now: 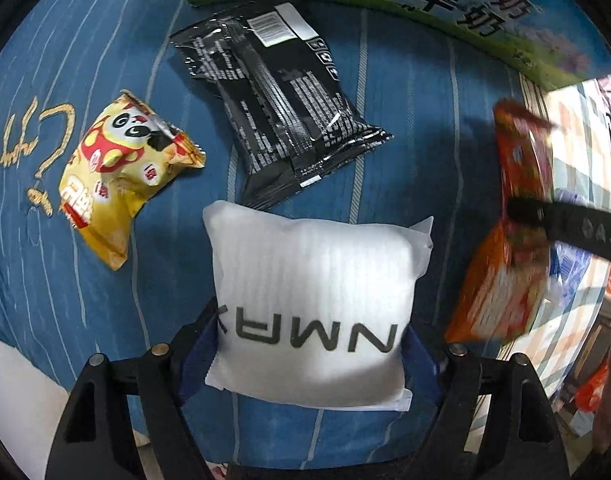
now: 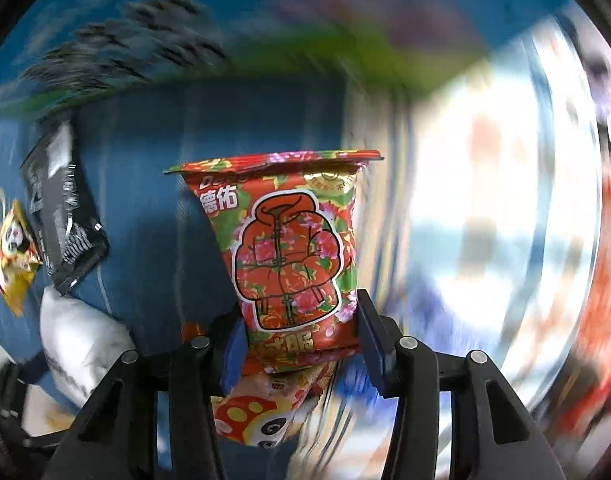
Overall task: Organize snacks
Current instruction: 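Grasp the white NMAX pouch with the left tool while the right tool grasps the red-green snack bag, then carry both bags into the cardboard box and open both tools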
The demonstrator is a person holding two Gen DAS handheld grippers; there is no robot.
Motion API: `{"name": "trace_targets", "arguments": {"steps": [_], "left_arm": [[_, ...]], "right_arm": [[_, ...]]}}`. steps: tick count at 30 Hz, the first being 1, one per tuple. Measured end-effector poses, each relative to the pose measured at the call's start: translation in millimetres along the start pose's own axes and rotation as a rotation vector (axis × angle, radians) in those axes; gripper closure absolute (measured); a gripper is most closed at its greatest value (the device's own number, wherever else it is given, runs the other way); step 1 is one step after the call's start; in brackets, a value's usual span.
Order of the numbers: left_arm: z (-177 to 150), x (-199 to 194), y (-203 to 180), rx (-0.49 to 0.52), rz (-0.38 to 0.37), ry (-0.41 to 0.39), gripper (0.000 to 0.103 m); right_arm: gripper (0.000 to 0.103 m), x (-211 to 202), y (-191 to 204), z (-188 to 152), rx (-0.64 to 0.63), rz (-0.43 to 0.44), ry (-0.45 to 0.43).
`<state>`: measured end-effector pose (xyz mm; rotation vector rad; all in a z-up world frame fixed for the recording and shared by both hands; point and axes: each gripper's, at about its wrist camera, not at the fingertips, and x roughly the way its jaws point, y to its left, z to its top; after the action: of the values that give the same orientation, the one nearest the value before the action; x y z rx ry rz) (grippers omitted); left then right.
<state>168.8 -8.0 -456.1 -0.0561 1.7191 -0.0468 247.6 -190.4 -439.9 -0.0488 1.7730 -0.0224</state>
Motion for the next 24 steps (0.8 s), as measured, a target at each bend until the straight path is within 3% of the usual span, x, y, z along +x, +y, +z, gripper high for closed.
{"name": "trace_targets", "arguments": {"steps": [5,11,16,24], "left_arm": [[2,13,1,0.035,-0.017,-0.001,0.022],[8,4,-7,0.064,0.011,-0.021,0.027],[2,-10,-7,0.031,0.037,-0.035,0.027],[-22,-74,-17,0.011,0.026,-0.103,0.028]], "right_arm": [[0.051,7,-19,-32,0.130,0.075,0.109],[0.049,-9,-37,-42,0.135,0.083,0.056],[0.051,-9,-37,-41,0.097,0.065,0.023],[0.055,-35,-68,-76,0.119,0.123,0.036]]}}
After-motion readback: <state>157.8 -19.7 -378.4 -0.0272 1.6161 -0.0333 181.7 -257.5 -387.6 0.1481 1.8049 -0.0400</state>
